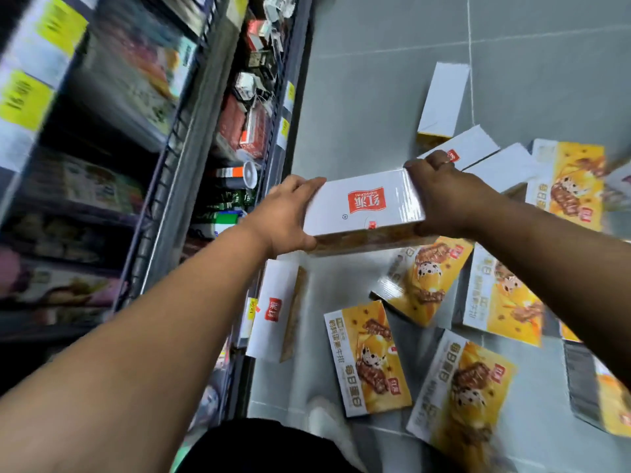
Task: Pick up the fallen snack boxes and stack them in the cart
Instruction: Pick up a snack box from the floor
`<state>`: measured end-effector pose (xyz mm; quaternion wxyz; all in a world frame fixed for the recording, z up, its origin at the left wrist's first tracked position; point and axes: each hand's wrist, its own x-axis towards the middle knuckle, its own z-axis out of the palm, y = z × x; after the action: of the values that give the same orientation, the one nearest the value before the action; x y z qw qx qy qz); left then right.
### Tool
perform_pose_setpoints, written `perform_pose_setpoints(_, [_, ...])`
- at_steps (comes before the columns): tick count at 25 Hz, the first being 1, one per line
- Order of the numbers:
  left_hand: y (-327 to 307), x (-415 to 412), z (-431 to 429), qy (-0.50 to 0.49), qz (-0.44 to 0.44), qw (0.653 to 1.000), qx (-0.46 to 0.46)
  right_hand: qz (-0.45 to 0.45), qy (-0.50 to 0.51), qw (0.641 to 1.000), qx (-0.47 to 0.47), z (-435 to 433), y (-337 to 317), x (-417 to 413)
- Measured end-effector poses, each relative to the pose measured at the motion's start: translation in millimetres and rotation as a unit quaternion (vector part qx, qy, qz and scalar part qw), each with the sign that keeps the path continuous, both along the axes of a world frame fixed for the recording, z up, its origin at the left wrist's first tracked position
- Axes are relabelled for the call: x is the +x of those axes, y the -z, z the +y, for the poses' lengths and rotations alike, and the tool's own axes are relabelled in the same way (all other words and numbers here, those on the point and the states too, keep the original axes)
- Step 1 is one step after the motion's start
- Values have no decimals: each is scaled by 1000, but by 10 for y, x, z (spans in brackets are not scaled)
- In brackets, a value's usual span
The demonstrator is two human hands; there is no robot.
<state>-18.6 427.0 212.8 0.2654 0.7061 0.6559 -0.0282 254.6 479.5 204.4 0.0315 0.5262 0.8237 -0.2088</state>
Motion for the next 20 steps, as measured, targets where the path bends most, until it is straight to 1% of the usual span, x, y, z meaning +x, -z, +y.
perform_pose_setpoints(3, [-857,171,-4,-6,-64,998,16,12,31,999,-10,-78,-984,241])
perform_pose_setpoints(6, [-1734,400,-64,0,-78,996,53,24,64,997,-22,-203,-1883,514])
perform_pose_setpoints(10, [-3189,695,-235,2,-149,986,70,83,126,988,-28,-517,-3277,1040])
perform_pose_setpoints(12, [-3897,890,-342,9,-170,982,80,115,139,983,-29,-731,-3881,1291])
perform_pose_setpoints(14, [-4435,1059,-368,12,-195,975,105,154,152,976,-17,-867,-4330,1497])
perform_pose_setpoints(17, [-5092,1358,-399,28,-258,959,116,204,201,957,38,-1157,-4939,1886])
perform_pose_setpoints(20, [-5613,1707,-427,45,-304,945,108,260,247,929,95,-1516,-5436,2206])
